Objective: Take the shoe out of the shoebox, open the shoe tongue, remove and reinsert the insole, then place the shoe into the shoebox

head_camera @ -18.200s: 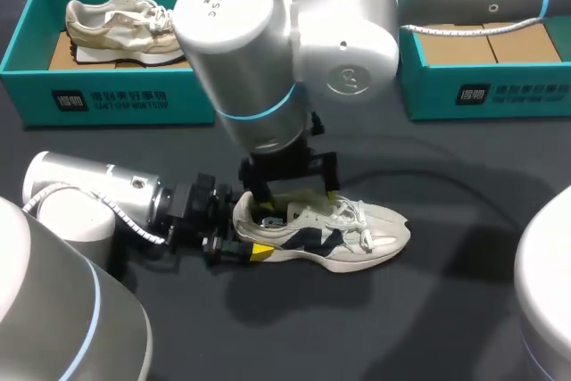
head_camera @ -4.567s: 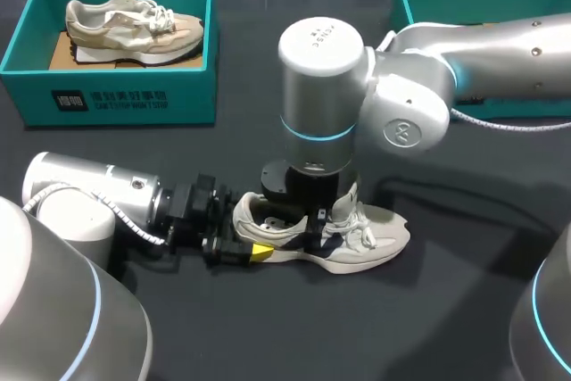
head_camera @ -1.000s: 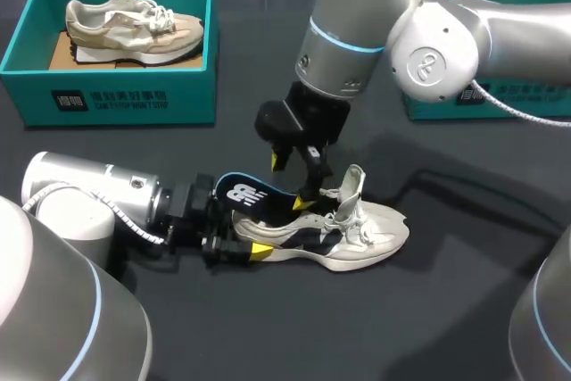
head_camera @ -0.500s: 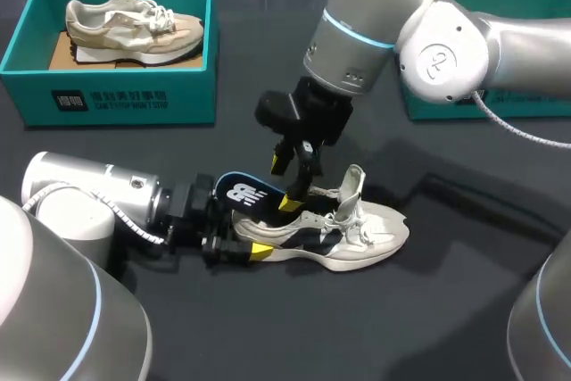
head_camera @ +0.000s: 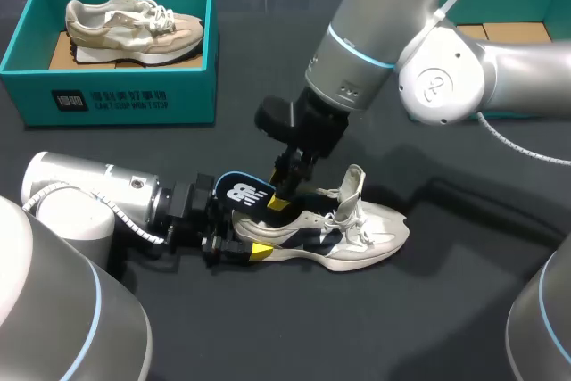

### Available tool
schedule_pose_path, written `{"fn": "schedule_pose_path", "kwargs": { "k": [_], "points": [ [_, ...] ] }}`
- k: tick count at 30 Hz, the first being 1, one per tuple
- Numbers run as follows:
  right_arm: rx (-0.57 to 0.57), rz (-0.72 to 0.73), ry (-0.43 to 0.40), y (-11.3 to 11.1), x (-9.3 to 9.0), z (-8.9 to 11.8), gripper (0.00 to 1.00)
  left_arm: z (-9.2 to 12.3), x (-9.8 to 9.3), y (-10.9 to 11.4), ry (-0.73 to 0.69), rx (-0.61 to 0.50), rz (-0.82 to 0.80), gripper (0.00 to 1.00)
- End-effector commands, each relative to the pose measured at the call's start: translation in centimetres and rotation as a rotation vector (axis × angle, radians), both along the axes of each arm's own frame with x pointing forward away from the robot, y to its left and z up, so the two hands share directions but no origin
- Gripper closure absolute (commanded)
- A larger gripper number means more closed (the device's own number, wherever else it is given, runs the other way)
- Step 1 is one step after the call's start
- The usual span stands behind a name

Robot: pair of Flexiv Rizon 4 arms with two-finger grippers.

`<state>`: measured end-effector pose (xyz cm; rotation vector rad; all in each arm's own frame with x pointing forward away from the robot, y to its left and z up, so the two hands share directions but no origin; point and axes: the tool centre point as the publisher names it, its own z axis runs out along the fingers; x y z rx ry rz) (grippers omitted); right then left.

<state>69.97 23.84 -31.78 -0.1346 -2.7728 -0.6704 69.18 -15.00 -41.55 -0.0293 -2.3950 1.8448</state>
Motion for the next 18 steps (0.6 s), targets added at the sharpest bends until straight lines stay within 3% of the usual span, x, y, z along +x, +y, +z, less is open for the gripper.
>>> {"fn": "schedule_pose_path", "kwargs": {
  "k": [1,18],
  "points": [
    [0.015,-0.03,-0.004,-0.13,-0.63,-0.52,0.55,-0.16,-0.02,-0.08,0.0,0.001,0.0,1.0],
    [0.086,-0.057,0.015,0.77,-0.68,-1.25,0.73,-0.16,-0.02,-0.08,0.0,0.001,0.0,1.0]
  ]
}}
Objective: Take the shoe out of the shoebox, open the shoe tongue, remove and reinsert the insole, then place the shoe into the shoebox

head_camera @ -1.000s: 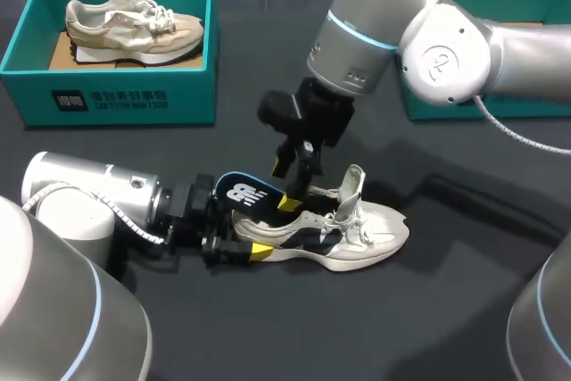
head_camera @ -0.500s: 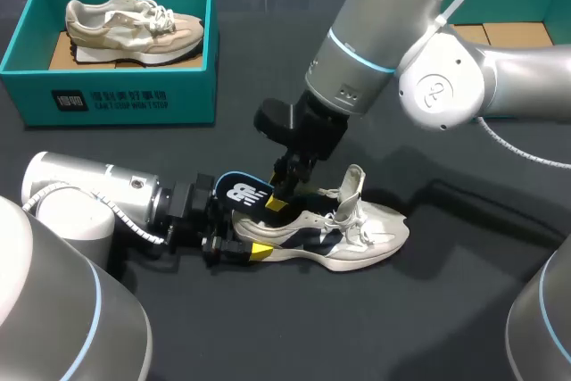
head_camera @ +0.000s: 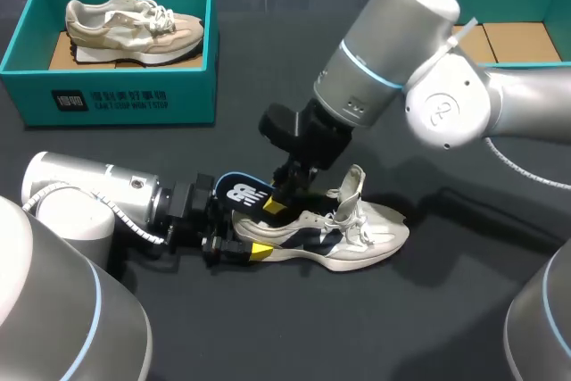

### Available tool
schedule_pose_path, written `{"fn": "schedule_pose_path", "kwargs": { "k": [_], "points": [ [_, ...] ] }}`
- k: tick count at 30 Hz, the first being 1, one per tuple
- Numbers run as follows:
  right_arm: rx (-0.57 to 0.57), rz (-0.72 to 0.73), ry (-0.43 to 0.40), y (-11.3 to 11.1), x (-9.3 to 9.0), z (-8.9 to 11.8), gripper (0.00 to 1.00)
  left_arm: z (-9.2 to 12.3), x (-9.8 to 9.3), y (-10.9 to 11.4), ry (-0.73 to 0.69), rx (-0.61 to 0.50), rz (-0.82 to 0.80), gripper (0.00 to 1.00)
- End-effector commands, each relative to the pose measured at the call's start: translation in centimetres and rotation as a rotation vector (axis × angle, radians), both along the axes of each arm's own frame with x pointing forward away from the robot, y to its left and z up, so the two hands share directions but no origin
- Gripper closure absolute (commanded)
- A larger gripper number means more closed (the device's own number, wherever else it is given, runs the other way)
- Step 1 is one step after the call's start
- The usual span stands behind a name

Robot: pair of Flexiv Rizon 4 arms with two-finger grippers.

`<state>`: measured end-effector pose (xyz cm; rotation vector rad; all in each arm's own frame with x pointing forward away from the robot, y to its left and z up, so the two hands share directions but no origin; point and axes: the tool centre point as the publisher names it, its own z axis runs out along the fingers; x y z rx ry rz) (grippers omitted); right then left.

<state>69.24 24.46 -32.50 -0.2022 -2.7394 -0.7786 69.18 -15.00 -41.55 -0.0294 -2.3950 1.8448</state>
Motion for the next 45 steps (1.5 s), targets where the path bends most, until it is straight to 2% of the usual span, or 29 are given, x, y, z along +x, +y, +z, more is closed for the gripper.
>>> {"fn": "schedule_pose_path", "kwargs": {
  "k": [1,3,6,11,13,16,17,18,24,31,42,43,44,45],
  "points": [
    [0.023,0.0,0.002,0.2,0.1,-0.6,0.76,-0.2,0.0,-0.1,0.0,0.001,0.0,1.0],
    [0.034,0.0,0.003,0.2,0.1,-0.6,0.8,-0.2,0.0,-0.1,0.0,0.001,0.0,1.0],
    [0.047,0.0,0.003,0.3,0.2,-0.7,0.82,-0.2,0.0,-0.1,0.0,0.001,0.0,1.0],
    [0.067,0.002,0.005,0.4,0.2,-0.7,0.74,-0.2,0.0,-0.1,0.0,0.001,0.0,1.0],
    [0.078,0.008,0.006,0.4,0.2,-0.7,0.75,-0.2,0.0,-0.1,0.0,0.001,0.0,1.0],
    [0.089,0.014,0.01,0.4,0.3,-0.7,0.83,-0.2,0.0,-0.1,0.0,0.001,0.0,1.0],
    [0.091,0.016,0.012,0.5,0.3,-0.7,0.89,-0.2,0.0,-0.1,0.0,0.001,0.0,1.0],
    [0.097,0.022,0.013,0.5,0.3,-0.7,1.0,-0.2,0.0,-0.1,0.0,0.001,0.0,1.0],
    [0.123,0.054,0.0,0.7,0.4,-0.3,1.0,-0.2,0.0,-0.1,0.0,0.001,0.0,1.0],
    [0.165,0.114,-0.094,1.6,0.3,3.7,1.0,-0.2,0.0,-0.1,0.0,0.001,0.0,1.0],
    [0.165,0.114,-0.094,1.6,0.3,3.7,1.0,-0.2,0.0,-0.1,0.0,0.001,0.0,1.0],
    [0.25,0.133,-0.084,1.8,0.2,3.6,1.0,-0.2,0.0,-0.1,0.0,0.001,0.0,1.0],
    [0.228,0.134,-0.07,2.2,0.2,3.8,1.0,-0.2,0.0,-0.1,0.0,0.001,0.0,1.0],
    [0.254,0.135,-0.07,2.3,0.3,4.3,1.0,-0.2,0.0,-0.1,0.0,0.001,0.0,1.0]
  ]
}}
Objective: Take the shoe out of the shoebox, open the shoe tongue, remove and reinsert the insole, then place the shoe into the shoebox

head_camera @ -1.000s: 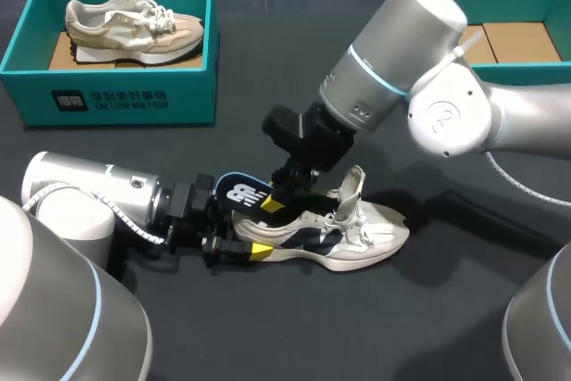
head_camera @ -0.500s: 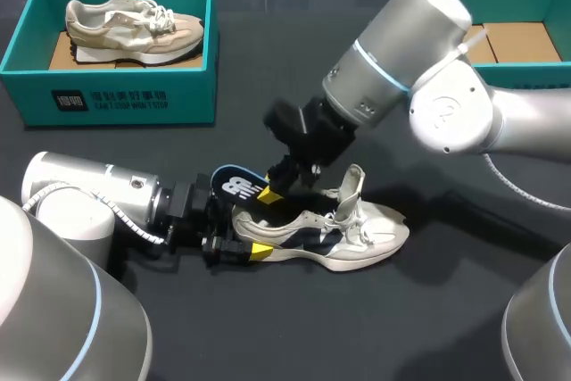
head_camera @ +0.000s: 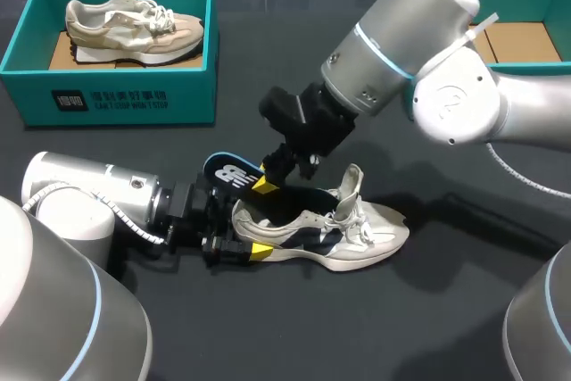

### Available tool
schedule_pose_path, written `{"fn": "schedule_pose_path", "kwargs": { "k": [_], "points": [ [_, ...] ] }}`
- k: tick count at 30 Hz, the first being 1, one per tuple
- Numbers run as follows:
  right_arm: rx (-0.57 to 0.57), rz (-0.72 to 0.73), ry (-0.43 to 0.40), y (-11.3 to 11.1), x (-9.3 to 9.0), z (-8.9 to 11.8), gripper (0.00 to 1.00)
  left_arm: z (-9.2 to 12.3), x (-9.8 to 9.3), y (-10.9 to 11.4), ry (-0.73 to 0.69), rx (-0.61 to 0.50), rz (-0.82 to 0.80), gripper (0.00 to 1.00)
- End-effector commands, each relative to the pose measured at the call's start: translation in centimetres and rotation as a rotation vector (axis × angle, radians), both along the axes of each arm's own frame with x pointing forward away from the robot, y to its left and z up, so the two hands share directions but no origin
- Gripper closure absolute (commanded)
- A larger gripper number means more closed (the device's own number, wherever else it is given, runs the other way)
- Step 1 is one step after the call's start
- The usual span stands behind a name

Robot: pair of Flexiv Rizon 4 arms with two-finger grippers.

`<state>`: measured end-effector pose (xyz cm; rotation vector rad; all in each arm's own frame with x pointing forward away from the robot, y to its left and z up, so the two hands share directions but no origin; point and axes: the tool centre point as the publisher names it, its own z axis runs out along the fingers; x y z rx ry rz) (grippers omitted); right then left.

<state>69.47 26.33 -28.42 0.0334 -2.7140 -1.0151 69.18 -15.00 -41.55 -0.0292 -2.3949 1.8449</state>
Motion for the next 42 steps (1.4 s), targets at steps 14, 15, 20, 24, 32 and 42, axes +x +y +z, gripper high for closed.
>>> {"fn": "schedule_pose_path", "kwargs": {
  "k": [14,15,20,24,32,42],
  "points": [
    [0.257,-0.007,0.059,-0.1,-0.3,7.3,1.0,-0.2,0.0,-0.1,0.0,0.001,0.0,1.0],
    [0.257,-0.007,0.059,-0.1,-0.3,7.3,1.0,-0.2,0.0,-0.1,0.0,0.001,0.0,1.0],
    [0.348,0.006,0.073,0.0,-0.4,7.9,1.0,-0.2,0.0,-0.1,0.0,0.001,0.0,1.0],
    [0.39,-0.039,0.104,-3.2,-0.4,11.4,1.0,-0.2,0.0,-0.1,0.0,0.001,0.0,1.0],
    [0.436,-0.089,0.171,-6.4,-0.3,15.3,1.0,-0.2,0.0,-0.1,0.0,0.001,0.0,1.0],
    [0.507,-0.208,0.16,-9.5,-0.7,17.4,1.0,-0.2,0.0,-0.1,0.0,0.001,0.0,1.0]
  ]
}}
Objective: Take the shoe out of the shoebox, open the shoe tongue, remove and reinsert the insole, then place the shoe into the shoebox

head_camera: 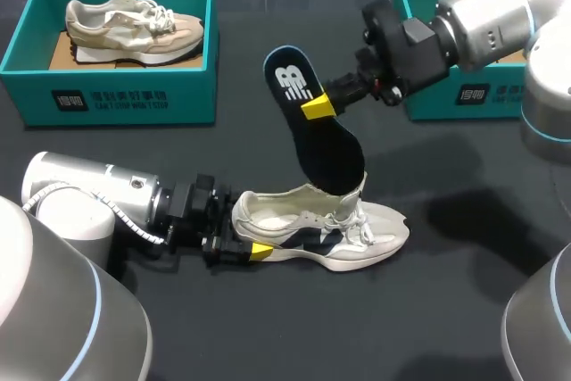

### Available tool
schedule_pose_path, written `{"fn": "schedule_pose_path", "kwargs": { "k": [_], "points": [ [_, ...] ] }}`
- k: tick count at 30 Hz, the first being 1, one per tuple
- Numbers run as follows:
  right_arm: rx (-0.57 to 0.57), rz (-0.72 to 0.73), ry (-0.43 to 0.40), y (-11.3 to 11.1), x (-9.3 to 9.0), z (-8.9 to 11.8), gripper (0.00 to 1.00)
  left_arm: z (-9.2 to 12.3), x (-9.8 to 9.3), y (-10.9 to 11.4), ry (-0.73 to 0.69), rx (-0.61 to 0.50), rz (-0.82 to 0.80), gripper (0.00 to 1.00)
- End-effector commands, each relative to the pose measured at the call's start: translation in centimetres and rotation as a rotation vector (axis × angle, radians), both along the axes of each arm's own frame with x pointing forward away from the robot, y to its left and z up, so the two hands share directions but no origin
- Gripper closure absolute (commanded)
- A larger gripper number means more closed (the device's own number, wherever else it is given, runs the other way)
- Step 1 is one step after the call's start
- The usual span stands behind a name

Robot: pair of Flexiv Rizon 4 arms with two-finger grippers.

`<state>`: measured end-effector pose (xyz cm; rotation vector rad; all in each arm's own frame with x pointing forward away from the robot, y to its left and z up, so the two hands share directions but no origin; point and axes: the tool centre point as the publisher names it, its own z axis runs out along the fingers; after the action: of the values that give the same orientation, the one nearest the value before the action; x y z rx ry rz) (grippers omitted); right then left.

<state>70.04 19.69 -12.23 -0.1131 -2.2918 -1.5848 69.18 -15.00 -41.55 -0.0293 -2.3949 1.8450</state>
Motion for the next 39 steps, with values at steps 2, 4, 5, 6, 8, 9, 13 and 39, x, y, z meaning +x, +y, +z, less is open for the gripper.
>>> {"fn": "schedule_pose_path", "kwargs": {
  "k": [2,4,5,6,8,9,13,39],
  "points": [
    [0.029,-0.141,0.023,-4.3,-1.5,2.5,1.0,-0.2,0.0,-0.1,0.0,0.001,0.0,1.0],
    [0.086,-0.165,0.05,-6.1,-1.9,3.4,1.0,-0.2,0.0,-0.1,0.0,0.001,0.0,1.0],
    [0.091,-0.174,0.064,-6.8,-2.0,3.8,1.0,-0.2,0.0,-0.1,0.0,0.001,0.0,1.0],
    [0.091,-0.174,0.064,-6.8,-2.0,3.8,1.0,-0.2,0.0,-0.1,0.0,0.001,0.0,1.0],
    [0.091,-0.174,0.064,-6.8,-2.0,3.8,1.0,-0.2,0.0,-0.1,0.0,0.001,0.0,1.0],
    [0.091,-0.174,0.064,-6.8,-2.0,3.8,1.0,-0.2,0.0,-0.1,0.0,0.001,0.0,1.0],
    [0.091,-0.174,0.064,-6.8,-2.0,3.8,1.0,-0.2,0.0,-0.1,0.0,0.001,0.0,1.0],
    [0.185,-0.309,0.171,-12.6,-6.0,6.8,1.0,-0.2,0.0,-0.1,0.0,0.001,0.0,1.0]
  ]
}}
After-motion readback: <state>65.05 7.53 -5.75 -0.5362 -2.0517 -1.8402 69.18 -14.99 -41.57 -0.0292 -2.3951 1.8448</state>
